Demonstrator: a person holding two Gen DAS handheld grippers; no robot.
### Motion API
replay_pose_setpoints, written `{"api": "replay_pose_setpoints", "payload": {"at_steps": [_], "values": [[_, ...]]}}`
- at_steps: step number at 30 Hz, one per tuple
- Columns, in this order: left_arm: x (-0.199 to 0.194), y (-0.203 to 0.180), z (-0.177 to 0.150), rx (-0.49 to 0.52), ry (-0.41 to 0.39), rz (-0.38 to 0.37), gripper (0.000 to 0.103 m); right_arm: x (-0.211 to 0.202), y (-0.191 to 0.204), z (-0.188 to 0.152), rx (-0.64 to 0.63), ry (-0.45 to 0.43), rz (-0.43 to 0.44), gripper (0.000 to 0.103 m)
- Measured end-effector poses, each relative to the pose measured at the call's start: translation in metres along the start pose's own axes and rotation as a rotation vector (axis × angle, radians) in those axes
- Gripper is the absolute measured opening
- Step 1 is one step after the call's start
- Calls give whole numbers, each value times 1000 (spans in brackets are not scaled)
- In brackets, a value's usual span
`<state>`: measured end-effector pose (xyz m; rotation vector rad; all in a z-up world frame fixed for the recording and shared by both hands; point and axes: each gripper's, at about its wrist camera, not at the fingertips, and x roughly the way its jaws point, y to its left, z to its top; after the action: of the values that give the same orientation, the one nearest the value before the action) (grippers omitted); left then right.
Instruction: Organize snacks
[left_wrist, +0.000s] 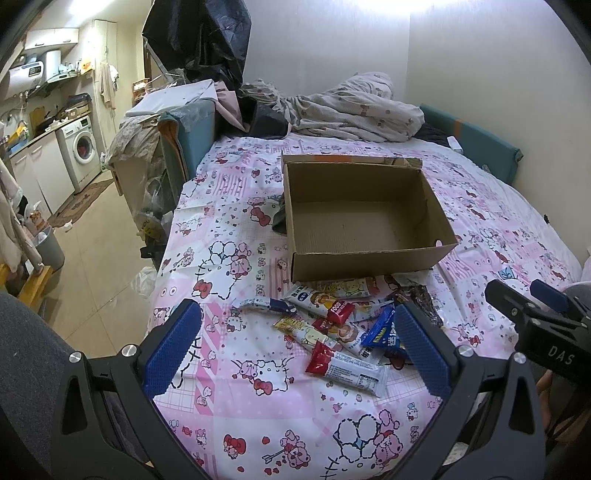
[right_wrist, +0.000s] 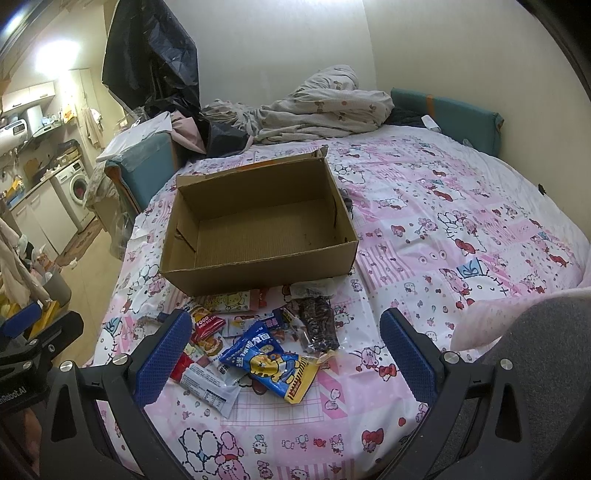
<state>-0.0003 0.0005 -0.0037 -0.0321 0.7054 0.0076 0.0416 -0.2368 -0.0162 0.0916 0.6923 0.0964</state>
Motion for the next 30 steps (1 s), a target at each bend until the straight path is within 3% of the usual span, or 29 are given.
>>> {"api": "replay_pose_setpoints", "payload": {"at_steps": [30], "values": [[4,4,1,-25,34,4,103,3,0,0,32,21,13,103]]}}
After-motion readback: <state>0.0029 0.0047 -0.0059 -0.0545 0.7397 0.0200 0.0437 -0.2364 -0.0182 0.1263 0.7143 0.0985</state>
